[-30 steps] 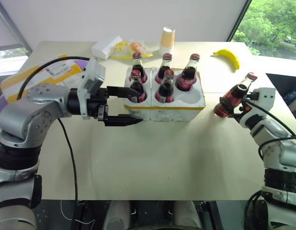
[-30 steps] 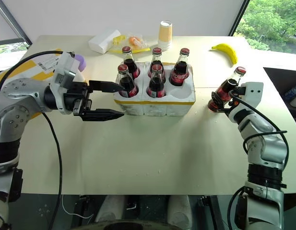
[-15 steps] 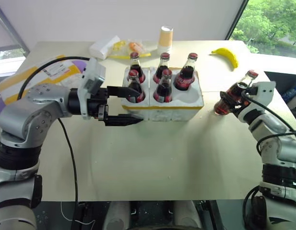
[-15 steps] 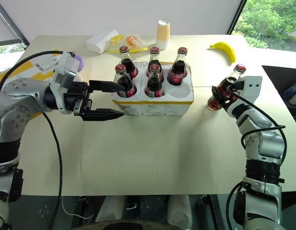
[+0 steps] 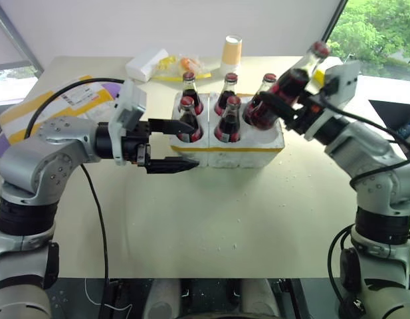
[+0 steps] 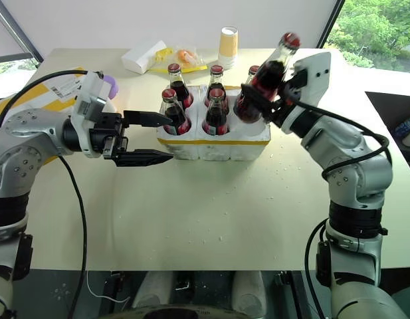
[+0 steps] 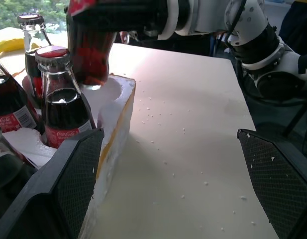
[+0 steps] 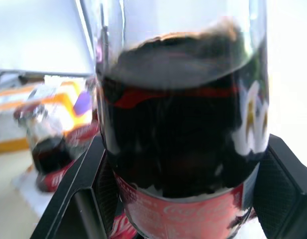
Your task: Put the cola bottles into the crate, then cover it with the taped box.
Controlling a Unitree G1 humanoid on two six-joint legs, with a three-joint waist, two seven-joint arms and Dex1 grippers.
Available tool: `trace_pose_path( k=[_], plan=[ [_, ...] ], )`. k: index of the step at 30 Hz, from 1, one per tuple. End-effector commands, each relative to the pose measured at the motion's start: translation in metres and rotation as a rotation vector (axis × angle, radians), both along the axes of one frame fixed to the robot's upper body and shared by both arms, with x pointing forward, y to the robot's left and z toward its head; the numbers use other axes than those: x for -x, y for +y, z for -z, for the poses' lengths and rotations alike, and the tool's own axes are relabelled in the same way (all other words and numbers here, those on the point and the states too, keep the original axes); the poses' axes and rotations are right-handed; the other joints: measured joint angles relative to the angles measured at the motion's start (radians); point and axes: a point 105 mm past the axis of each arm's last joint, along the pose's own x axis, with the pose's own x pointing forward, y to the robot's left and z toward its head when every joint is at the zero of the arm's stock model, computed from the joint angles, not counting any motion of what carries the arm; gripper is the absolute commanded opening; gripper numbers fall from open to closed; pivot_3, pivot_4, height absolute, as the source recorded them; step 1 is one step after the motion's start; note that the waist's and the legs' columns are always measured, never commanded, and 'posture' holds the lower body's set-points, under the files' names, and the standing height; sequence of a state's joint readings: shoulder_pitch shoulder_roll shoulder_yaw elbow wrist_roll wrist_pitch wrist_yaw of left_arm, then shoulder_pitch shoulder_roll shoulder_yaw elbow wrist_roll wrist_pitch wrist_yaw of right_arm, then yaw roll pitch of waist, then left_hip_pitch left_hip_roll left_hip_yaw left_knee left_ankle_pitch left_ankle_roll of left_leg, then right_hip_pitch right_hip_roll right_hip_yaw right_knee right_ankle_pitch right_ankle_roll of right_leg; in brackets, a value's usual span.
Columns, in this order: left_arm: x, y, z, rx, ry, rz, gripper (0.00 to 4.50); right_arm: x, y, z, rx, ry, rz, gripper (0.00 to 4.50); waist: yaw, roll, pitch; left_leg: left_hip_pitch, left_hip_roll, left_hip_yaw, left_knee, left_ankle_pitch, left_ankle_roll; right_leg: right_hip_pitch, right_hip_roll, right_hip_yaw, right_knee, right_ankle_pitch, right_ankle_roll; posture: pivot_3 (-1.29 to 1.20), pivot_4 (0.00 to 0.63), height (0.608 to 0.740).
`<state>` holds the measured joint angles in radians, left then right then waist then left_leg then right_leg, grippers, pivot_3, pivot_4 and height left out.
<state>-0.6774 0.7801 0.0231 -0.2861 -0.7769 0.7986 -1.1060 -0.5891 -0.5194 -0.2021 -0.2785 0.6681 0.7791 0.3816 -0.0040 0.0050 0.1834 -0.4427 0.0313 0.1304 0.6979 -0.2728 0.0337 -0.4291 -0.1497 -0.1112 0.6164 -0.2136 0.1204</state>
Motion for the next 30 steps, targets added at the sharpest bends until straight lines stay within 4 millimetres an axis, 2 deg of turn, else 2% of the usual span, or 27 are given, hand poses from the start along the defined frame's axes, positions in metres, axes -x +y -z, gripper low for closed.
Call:
trace_pose_path(
  k=[1, 6, 11, 16, 18, 19, 20, 23, 26, 30],
  plan=[
    [0.005, 0.002, -0.012, 0.015, -0.056, -0.002, 4.50, 0.004, -0.004, -0.013, 0.025, -0.078, 0.014, 2.80, -0.001, 0.000, 0.000, 0.000, 0.000, 0.000, 0.000, 0.000, 0.000, 0.000, 0.000, 0.000, 0.000, 0.000, 0.000, 0.00, 0.150, 0.740],
    [0.005, 0.003, -0.013, 0.017, -0.059, -0.010, 4.50, -0.001, -0.007, 0.003, 0.061, -0.035, 0.021, 2.80, -0.009, 0.000, 0.000, 0.000, 0.000, 0.000, 0.000, 0.000, 0.000, -0.001, 0.000, 0.000, 0.000, 0.000, 0.000, 0.00, 0.150, 0.740],
    [0.005, 0.003, -0.013, 0.018, -0.062, -0.013, 4.50, -0.004, 0.002, 0.025, 0.110, 0.047, -0.040, 2.80, -0.008, 0.000, 0.000, 0.000, 0.000, 0.000, 0.000, 0.000, 0.000, 0.000, 0.000, 0.000, 0.000, 0.000, 0.000, 0.00, 0.150, 0.740],
    [0.003, 0.002, -0.014, 0.021, -0.067, -0.014, 4.50, -0.018, 0.004, 0.048, 0.154, 0.123, -0.040, 2.80, -0.008, 0.000, 0.000, 0.000, 0.000, 0.000, 0.000, 0.000, 0.000, 0.000, 0.001, 0.000, 0.000, 0.000, 0.000, 0.00, 0.150, 0.740],
    [0.002, 0.002, -0.014, 0.021, -0.069, -0.014, 4.50, -0.024, 0.002, 0.052, 0.153, 0.139, -0.023, 3.88, -0.009, -0.001, 0.000, 0.000, 0.000, 0.000, 0.000, 0.000, 0.000, 0.000, 0.001, 0.000, 0.000, 0.000, 0.000, 0.00, 0.150, 0.740],
    [0.002, 0.002, -0.014, 0.020, -0.071, -0.015, 4.50, -0.026, 0.001, 0.052, 0.153, 0.142, -0.016, 4.20, -0.010, -0.001, -0.001, 0.001, 0.000, 0.000, 0.000, 0.000, 0.000, 0.000, 0.001, 0.000, 0.000, 0.000, 0.000, 0.00, 0.150, 0.740],
    [0.002, 0.002, -0.013, 0.019, -0.072, -0.018, 4.50, -0.027, 0.000, 0.051, 0.151, 0.140, -0.008, 4.42, -0.011, -0.001, -0.001, 0.001, 0.000, 0.000, 0.000, 0.000, 0.000, 0.001, 0.001, 0.000, 0.000, 0.000, 0.000, 0.00, 0.150, 0.740],
    [0.003, 0.006, -0.013, 0.012, -0.080, -0.042, 4.50, -0.027, -0.002, 0.042, 0.143, 0.117, -0.004, 4.42, -0.010, -0.001, -0.001, 0.001, 0.000, 0.000, 0.000, 0.000, 0.000, 0.001, 0.001, 0.000, 0.001, 0.000, 0.000, 0.00, 0.150, 0.740],
    [0.001, 0.020, -0.016, 0.012, -0.098, -0.124, 4.50, -0.017, -0.010, 0.026, 0.140, 0.074, -0.018, 4.42, -0.011, -0.001, -0.001, 0.001, 0.000, 0.000, 0.000, 0.000, 0.000, 0.001, 0.000, 0.000, 0.000, 0.000, 0.000, 0.00, 0.150, 0.740],
    [-0.005, 0.059, -0.023, -0.020, -0.197, -0.378, 4.50, 0.012, -0.030, -0.004, 0.176, 0.001, -0.059, 4.42, -0.005, -0.001, 0.000, 0.000, 0.001, 0.000, -0.001, 0.000, 0.000, -0.001, 0.000, 0.000, 0.000, 0.000, 0.000, 0.00, 0.150, 0.740]
  ],
)
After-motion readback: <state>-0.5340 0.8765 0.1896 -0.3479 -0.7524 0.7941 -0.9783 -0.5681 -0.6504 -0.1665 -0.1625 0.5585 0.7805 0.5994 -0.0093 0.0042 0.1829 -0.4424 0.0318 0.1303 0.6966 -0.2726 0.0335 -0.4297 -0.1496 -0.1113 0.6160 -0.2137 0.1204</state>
